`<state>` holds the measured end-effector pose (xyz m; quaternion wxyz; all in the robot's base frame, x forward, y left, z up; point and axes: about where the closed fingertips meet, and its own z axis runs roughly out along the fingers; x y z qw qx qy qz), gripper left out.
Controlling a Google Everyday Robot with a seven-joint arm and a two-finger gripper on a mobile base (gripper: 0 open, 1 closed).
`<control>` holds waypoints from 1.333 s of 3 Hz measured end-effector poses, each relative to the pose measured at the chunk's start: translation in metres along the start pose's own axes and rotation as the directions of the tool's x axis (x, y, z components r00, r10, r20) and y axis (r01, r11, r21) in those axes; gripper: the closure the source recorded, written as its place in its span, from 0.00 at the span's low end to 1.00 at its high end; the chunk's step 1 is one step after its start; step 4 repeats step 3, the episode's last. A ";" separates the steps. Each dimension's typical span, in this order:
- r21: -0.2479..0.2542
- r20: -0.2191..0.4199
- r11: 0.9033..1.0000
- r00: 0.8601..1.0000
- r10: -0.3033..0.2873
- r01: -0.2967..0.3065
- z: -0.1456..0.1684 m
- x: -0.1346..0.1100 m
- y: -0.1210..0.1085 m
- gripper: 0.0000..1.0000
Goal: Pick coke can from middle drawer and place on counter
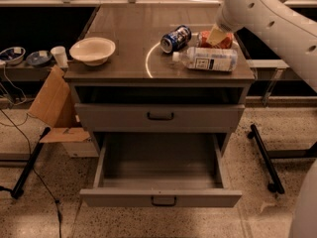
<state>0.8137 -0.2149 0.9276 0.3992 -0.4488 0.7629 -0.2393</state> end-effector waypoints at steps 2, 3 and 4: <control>0.000 0.000 1.000 1.000 0.000 0.000 0.000 0.000 0.000 0.00; -0.001 0.000 1.000 1.000 0.000 0.000 0.000 0.000 0.000 0.00; -0.001 0.000 1.000 1.000 0.000 0.000 0.000 0.000 0.000 0.00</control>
Offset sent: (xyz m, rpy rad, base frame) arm 0.0000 0.0000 0.0000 0.0001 -0.0001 -0.0001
